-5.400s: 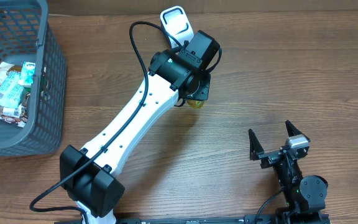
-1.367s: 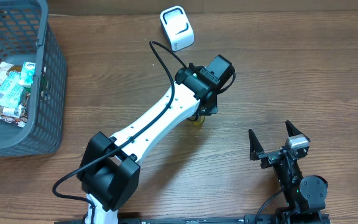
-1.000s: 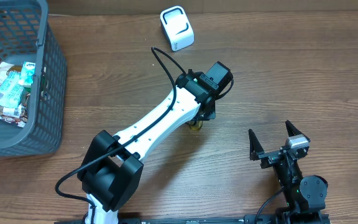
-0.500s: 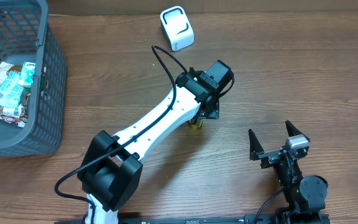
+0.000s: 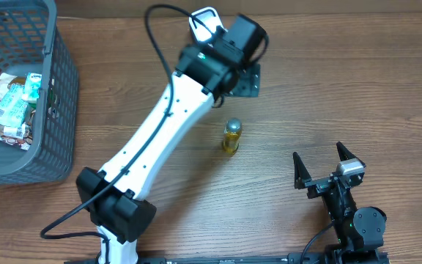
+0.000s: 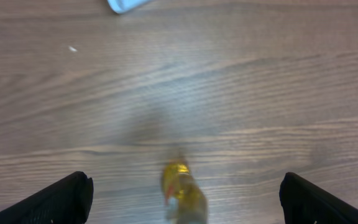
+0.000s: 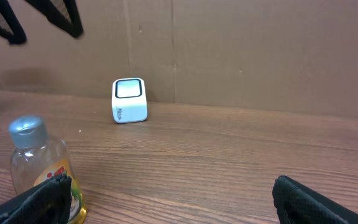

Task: Scan the item barcode
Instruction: 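Set the bottle upright on the table and open the left gripper, then move the left gripper back over the basket toward the next item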

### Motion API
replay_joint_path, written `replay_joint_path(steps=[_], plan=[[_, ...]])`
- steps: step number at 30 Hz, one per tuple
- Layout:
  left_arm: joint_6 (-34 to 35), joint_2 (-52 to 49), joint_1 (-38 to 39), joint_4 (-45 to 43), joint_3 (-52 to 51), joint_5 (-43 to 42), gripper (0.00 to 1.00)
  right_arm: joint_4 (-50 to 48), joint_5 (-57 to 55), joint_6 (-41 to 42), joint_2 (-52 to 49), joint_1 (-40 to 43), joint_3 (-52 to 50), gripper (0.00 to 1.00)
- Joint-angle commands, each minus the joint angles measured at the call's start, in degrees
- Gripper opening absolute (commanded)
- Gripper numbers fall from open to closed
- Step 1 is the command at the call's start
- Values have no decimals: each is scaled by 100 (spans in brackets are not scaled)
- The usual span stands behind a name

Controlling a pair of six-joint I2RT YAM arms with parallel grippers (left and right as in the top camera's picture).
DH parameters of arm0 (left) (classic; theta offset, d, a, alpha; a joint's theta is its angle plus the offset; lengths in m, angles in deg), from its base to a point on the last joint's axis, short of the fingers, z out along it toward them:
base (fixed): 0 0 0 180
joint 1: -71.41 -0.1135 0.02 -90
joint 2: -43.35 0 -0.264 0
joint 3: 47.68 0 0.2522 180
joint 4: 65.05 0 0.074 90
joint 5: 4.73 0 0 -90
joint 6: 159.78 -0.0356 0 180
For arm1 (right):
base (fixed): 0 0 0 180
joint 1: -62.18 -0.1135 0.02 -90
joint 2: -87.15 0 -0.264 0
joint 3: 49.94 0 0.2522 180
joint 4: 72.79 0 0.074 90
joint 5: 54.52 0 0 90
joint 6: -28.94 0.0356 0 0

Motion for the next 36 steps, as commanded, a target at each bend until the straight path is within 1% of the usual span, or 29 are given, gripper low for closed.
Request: replay_joint_path(steps=[1, 5, 9, 16, 21, 24, 32, 36], plan=[[-369, 90, -297, 264, 490, 79, 93, -17, -33, -22, 4, 39, -59, 100], [-531, 90, -647, 573, 695, 72, 93, -17, -33, -22, 4, 39, -59, 100], [-743, 90, -986, 758, 693, 55, 93, -17, -31, -22, 4, 39, -59, 100], [-916, 90, -1416, 986, 678, 61, 94, -17, -31, -22, 4, 39, -59, 100], [-916, 87, -1683, 1130, 669, 66, 97, -17, -33, -22, 4, 39, -59, 100], [-962, 87, -1755, 1143, 638, 74, 100, -17, -31, -22, 4, 39, -59, 100], [-1386, 76, -1849, 1147, 562, 81, 100, -17, -31, -22, 4, 39, -59, 100], [-1405, 66, -1864, 1121, 483, 188, 100, -17, -31, -22, 4, 39, -59, 100]])
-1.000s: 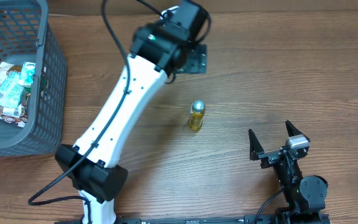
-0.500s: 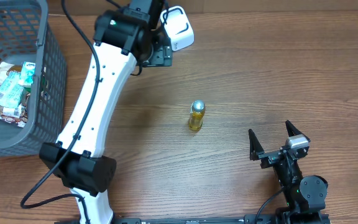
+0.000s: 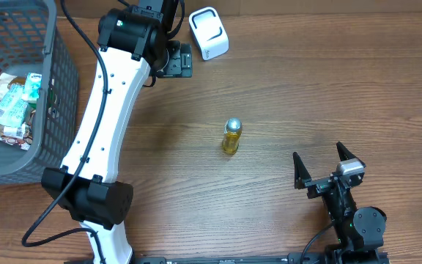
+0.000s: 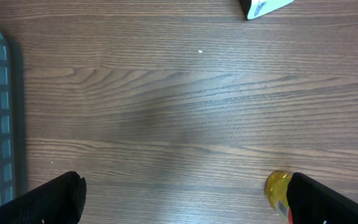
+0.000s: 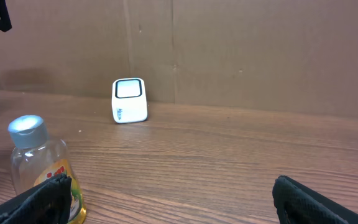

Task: Scan the item barcode
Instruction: 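Move the left gripper back over the basket toward the next item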

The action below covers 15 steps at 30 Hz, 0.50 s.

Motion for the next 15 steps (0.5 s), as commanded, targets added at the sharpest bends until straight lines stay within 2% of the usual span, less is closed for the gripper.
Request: replay_joint_path(steps=[1, 7, 9, 10, 11, 12, 14, 15], plan=[[-190, 66, -63, -26, -105, 247, 100, -20, -35, -24, 4, 37, -59, 100], [-188, 50, -76, -48, -282, 490, 100, -20, -33, -24, 4, 37, -59, 100], [-186, 46, -94, -55, -321, 501, 95, -20, -33, -24, 4, 37, -59, 100], [-188, 46, -98, -57, -339, 503, 88, -20, -33, -24, 4, 37, -59, 100], [-186, 46, -107, -57, -354, 503, 76, -20, -35, -24, 4, 37, -59, 100], [-186, 46, -109, -57, -361, 501, 52, -20, -33, -24, 4, 37, -59, 100], [-186, 44, -116, -57, -367, 503, 12, -20, -33, -24, 4, 37, -59, 100], [-186, 44, -131, -57, -367, 501, 4, -17, -33, -24, 4, 37, -59, 100]])
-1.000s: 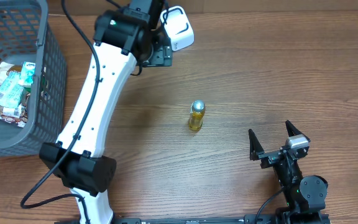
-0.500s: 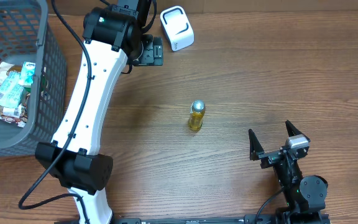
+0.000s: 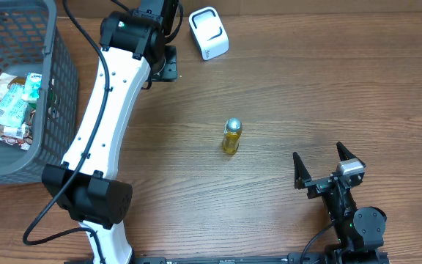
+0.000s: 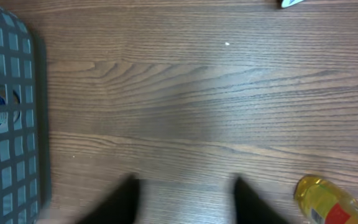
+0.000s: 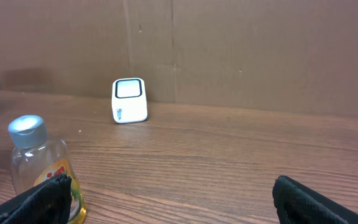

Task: Scan the item barcode
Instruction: 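Move the left gripper back over the basket toward the next item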

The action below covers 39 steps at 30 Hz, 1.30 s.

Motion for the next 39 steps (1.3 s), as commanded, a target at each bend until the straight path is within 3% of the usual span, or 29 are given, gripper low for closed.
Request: replay_joint_path(steps=[1, 14, 17, 21, 24, 27, 30, 39], plan=[[-76, 44, -61, -9, -33, 122, 4, -17, -35, -22, 4, 37, -59, 100], [-79, 46, -310, -37, -24, 188, 4, -17, -33, -22, 4, 37, -59, 100], [-400, 68, -393, -37, 280, 175, 4, -17, -35, -22, 4, 37, -59, 100], [-527, 68, -632, -13, 942, 826, 4, -17, -33, -22, 4, 37, -59, 100], [-595, 68, -962, -2, 1534, 1812, 5, -17, -33, -22, 4, 37, -59, 100], [-599, 68, -1235, -15, 1869, 2140, 13, -17, -35, -22, 4, 37, -59, 100], [-640, 68, -1620, -74, 2074, 1882, 37, -17, -33, -22, 4, 37, -59, 100], [-1167, 68, -3298, -525, 2146, -354, 73, -17, -33, -22, 4, 37, -59, 100]])
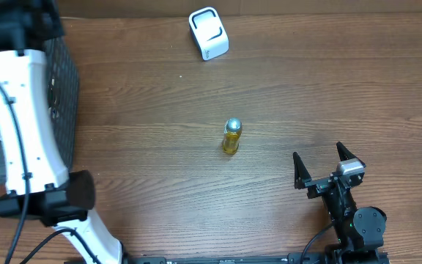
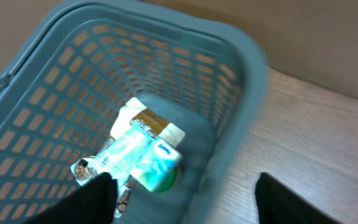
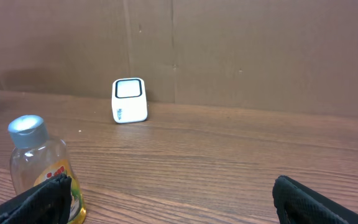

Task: Scan the item barcode
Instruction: 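Move the left gripper back over the basket toward the next item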

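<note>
A small bottle of yellow liquid with a silver cap (image 1: 231, 136) stands upright mid-table; the right wrist view shows the bottle (image 3: 40, 169) at its left edge. The white cube scanner (image 1: 208, 33) sits at the table's back edge, and the scanner (image 3: 129, 99) faces the right wrist camera. My left gripper (image 2: 188, 202) is open and empty above the grey basket (image 2: 241, 93), over the snack packets (image 2: 138, 152) inside it. My right gripper (image 1: 323, 172) rests open near the front right, empty, well right of the bottle.
The grey mesh basket (image 1: 64, 95) stands at the left table edge, largely covered by my white left arm (image 1: 20, 125) in the overhead view. A brown cardboard wall (image 3: 241, 50) backs the table behind the scanner.
My left arm has swung from the back of the table, left of the scanner, to above the basket at the far left. The bottle, the scanner and my right gripper have not moved.
My left gripper was open just behind the standing bottle, near the scanner. It then stood left of the scanner at the back of the table, then a little further left, and now hangs open over the basket. The bottle stayed upright throughout; my right arm stayed put.
</note>
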### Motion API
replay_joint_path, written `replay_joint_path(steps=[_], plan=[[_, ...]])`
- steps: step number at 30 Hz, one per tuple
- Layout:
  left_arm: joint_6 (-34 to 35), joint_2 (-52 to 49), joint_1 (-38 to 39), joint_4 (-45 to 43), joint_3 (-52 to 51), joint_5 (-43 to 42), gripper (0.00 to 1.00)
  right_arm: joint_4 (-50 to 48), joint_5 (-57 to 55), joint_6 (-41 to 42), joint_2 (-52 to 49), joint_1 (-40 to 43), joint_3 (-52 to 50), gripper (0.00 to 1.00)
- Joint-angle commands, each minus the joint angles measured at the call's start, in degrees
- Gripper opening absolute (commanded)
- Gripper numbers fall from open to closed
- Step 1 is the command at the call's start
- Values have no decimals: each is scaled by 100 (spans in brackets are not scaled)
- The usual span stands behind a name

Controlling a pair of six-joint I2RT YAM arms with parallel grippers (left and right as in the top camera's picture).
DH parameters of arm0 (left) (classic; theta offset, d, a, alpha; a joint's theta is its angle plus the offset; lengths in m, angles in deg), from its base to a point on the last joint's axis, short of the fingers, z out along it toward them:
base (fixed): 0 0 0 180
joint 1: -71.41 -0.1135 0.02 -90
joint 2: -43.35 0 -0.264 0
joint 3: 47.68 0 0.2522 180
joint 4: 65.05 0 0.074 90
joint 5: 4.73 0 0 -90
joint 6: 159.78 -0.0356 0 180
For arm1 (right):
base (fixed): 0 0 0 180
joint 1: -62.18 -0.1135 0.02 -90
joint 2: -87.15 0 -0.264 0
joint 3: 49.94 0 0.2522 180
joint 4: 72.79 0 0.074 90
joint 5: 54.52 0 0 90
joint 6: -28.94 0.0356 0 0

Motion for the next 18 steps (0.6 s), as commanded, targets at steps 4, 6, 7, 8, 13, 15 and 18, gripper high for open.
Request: replay_joint_path(steps=[4, 6, 7, 8, 13, 15, 18], plan=[[-680, 66, -1193, -52, 76, -1773, 79, -15, -33, -24, 4, 39, -59, 100], [-800, 61, -1506, -61, -79, -1921, 80, -15, -33, -24, 4, 39, -59, 100], [-798, 61, -1639, -79, -195, -1923, 82, -15, -33, -24, 4, 39, -59, 100], [-798, 57, -1794, -105, -358, -1923, 82, -15, -35, -24, 4, 39, -59, 100], [-1226, 57, -2218, -525, -1405, -2299, 82, -15, -33, -24, 4, 39, -59, 100], [-1585, 57, -2291, -778, -1937, -2640, 83, -15, -33, -24, 4, 39, -59, 100], [-2109, 57, -2337, -1172, -2697, -3005, 84, -15, -35, -24, 4, 39, -59, 100]])
